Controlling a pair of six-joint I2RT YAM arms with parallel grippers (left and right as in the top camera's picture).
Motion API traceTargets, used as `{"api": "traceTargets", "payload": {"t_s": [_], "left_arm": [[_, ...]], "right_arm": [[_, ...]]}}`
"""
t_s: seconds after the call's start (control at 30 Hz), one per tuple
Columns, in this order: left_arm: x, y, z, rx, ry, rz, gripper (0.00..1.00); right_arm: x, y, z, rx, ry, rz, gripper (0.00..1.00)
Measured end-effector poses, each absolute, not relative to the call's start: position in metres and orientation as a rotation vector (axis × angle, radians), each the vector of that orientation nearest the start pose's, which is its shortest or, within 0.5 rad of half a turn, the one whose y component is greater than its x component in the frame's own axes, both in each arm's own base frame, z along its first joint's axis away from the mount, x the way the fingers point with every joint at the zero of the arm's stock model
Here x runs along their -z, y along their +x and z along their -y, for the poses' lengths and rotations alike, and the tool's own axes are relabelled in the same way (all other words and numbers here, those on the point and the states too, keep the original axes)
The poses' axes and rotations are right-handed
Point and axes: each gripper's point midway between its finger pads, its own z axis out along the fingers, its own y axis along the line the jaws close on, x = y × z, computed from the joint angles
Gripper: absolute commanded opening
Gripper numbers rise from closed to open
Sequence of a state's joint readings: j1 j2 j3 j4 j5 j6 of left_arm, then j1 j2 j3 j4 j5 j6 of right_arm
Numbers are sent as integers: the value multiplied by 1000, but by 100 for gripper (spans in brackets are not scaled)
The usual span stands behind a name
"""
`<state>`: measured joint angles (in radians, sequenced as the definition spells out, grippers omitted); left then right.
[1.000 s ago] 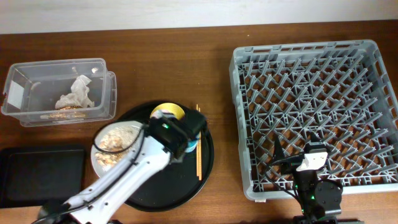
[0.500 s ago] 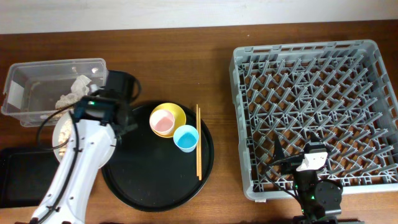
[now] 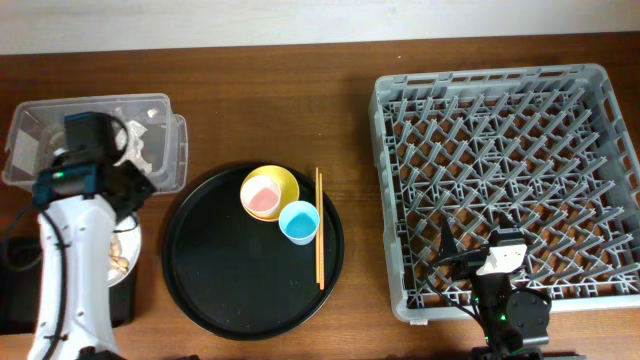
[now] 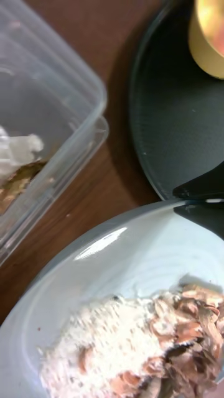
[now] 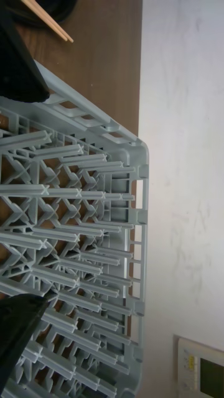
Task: Sort waste into correct bins and load items into the dishwasher rack
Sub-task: 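Lift the plate with the left gripper and move it over the black tray, then tilt the plate with the left gripper to dump rice and shells onto the black tray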
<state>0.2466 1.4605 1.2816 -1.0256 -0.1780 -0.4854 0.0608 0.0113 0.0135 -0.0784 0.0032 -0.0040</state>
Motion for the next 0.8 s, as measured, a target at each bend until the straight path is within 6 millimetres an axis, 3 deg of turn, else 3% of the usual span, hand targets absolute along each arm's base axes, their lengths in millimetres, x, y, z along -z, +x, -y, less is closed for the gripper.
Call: {"api": "traceTargets", "payload": {"t_s": [0.37,0.8], "left_arm": [[-176,314,-178,15,-1271,-2312,0],[-189,305,-205,360,-1377,-2141,0]], "right_arm": [[-158,246,-14,-42,-50,-1646,98],[-158,246,-14,-40,-51,-1647,98]]}}
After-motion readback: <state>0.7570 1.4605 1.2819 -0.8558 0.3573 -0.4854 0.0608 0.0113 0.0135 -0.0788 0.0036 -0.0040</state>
